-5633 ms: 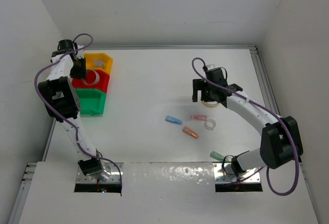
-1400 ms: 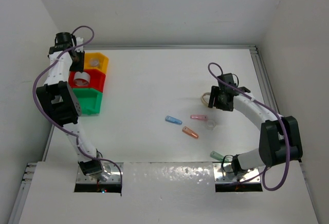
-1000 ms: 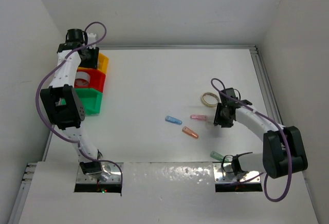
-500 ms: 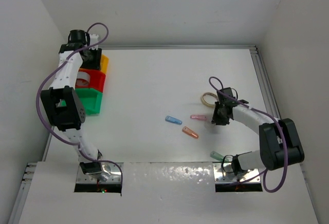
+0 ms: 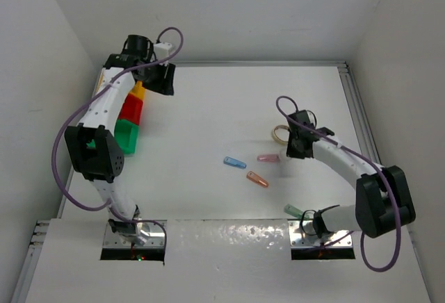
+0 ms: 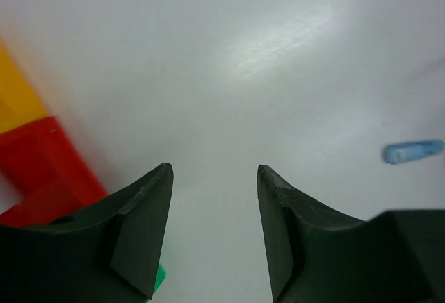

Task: Sort the stationery into containers
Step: Pick up the stationery from the center of the board, then place the stationery in the storage box, then pick up the stationery from the center of the board, then place the stationery in the storage box.

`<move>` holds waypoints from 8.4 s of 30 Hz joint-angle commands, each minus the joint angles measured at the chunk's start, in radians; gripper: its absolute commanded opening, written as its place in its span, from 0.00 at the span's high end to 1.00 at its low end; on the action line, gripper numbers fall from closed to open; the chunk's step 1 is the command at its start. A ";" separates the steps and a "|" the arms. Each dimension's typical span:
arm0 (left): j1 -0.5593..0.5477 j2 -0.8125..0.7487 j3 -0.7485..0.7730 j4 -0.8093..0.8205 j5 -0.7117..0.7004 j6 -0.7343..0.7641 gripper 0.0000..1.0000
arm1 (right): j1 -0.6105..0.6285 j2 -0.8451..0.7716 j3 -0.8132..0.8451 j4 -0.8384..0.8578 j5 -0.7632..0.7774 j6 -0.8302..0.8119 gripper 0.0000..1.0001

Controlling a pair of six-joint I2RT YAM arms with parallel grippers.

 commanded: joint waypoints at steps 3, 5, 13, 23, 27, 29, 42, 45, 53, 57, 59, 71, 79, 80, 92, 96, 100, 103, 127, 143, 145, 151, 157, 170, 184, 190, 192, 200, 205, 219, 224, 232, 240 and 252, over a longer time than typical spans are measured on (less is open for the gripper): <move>-0.138 -0.040 0.044 -0.028 0.160 0.007 0.48 | 0.166 0.072 0.319 0.104 0.122 0.062 1.00; -0.195 -0.034 0.053 -0.017 0.167 -0.016 0.48 | 0.204 0.164 0.480 0.121 0.128 0.083 1.00; -0.272 -0.054 0.010 0.110 0.139 -0.163 0.48 | 0.327 0.448 0.783 0.154 0.107 0.186 1.00; -0.294 -0.040 -0.134 0.242 0.113 -0.231 0.47 | 0.383 0.462 0.796 0.198 0.097 0.211 1.00; -0.329 -0.029 -0.131 0.267 0.098 -0.229 0.47 | 0.387 0.477 0.803 0.195 0.082 0.232 1.00; -0.338 -0.028 -0.129 0.280 0.073 -0.229 0.48 | 0.389 0.480 0.806 0.198 0.082 0.235 1.00; -0.399 -0.003 -0.191 0.351 -0.163 -0.209 0.54 | 0.390 0.463 0.789 0.223 0.061 0.266 1.00; -0.404 -0.003 -0.209 0.350 -0.186 -0.203 0.59 | 0.392 0.457 0.777 0.236 0.062 0.269 1.00; -0.413 -0.003 -0.238 0.362 -0.195 -0.215 1.00 | 0.401 0.459 0.769 0.259 0.042 0.272 1.00; -0.384 -0.006 -0.235 0.342 -0.195 -0.226 1.00 | 0.396 0.454 0.750 0.293 -0.063 0.220 0.77; -0.303 -0.012 -0.225 0.307 -0.200 -0.232 1.00 | 0.396 0.433 0.731 0.307 -0.074 0.179 0.48; 0.307 0.035 -0.111 0.187 -0.214 -0.100 1.00 | 0.372 0.160 0.432 0.329 -0.025 -0.001 0.27; 0.326 0.187 -0.062 0.204 -0.258 -0.070 1.00 | 0.269 0.112 0.343 0.298 -0.081 0.042 0.27; 0.326 0.193 -0.064 0.207 -0.263 -0.067 1.00 | 0.266 0.108 0.337 0.295 -0.081 0.042 0.27; 0.302 0.244 -0.088 0.282 -0.396 -0.063 1.00 | 0.226 0.072 0.294 0.273 -0.074 0.054 0.27; 0.292 0.267 -0.093 0.287 -0.422 -0.063 0.98 | 0.225 0.065 0.294 0.263 -0.073 0.045 0.27; 0.286 0.279 -0.097 0.291 -0.427 -0.070 0.79 | 0.218 0.061 0.295 0.252 -0.065 0.044 0.27; 0.289 0.282 -0.094 0.294 -0.427 -0.074 0.62 | 0.209 0.051 0.302 0.237 -0.065 0.038 0.27; 0.245 0.093 0.139 0.161 -0.166 -0.171 0.53 | -0.242 0.321 0.322 0.002 -0.013 0.045 0.38; 0.231 0.003 0.047 0.166 -0.145 -0.152 0.53 | -0.237 0.466 0.297 0.075 -0.013 0.042 1.00; 0.211 -0.002 0.045 0.153 -0.120 -0.148 0.53 | -0.223 0.419 0.292 0.074 0.033 0.021 1.00; 0.050 -0.002 0.070 0.077 -0.016 -0.085 0.47 | 0.063 0.264 0.380 0.092 0.249 -0.030 1.00; -0.129 0.020 0.079 0.017 0.110 -0.060 0.43 | 0.263 0.431 0.633 0.060 0.199 0.013 1.00; -0.300 0.050 -0.010 0.138 -0.009 -0.142 0.42 | 0.390 0.624 0.963 0.005 0.114 0.117 1.00; -0.337 0.069 -0.175 0.258 -0.218 -0.122 0.92 | 0.398 0.580 0.912 0.065 0.079 0.174 1.00; -0.297 0.058 -0.117 0.209 -0.237 -0.114 1.00 | 0.395 0.577 0.898 0.101 -0.037 0.142 0.73; -0.234 0.050 -0.085 0.181 -0.266 -0.103 1.00 | 0.395 0.568 0.880 0.115 -0.065 0.117 0.45; 0.148 -0.026 -0.050 0.086 -0.328 0.041 1.00 | 0.384 0.369 0.635 0.264 -0.068 0.045 0.06; 0.321 0.003 -0.102 0.161 -0.352 0.095 1.00 | 0.372 0.348 0.565 0.243 -0.053 0.045 0.06; 0.411 0.144 -0.117 0.311 -0.448 0.108 1.00 | 0.355 0.347 0.530 0.198 -0.038 0.041 0.06; 0.384 0.055 -0.262 0.506 -0.484 0.150 1.00 | 0.353 0.354 0.533 0.189 -0.041 0.041 0.06; 0.386 -0.060 -0.467 0.864 -0.470 0.309 1.00 | 0.344 0.351 0.519 0.177 -0.035 0.042 0.06; 0.404 -0.138 -0.648 1.115 -0.251 0.654 1.00 | 0.337 0.336 0.515 0.154 -0.007 0.033 0.06; 0.463 -0.155 -0.761 1.196 -0.010 0.910 1.00 | 0.326 0.299 0.489 0.129 0.027 0.036 0.06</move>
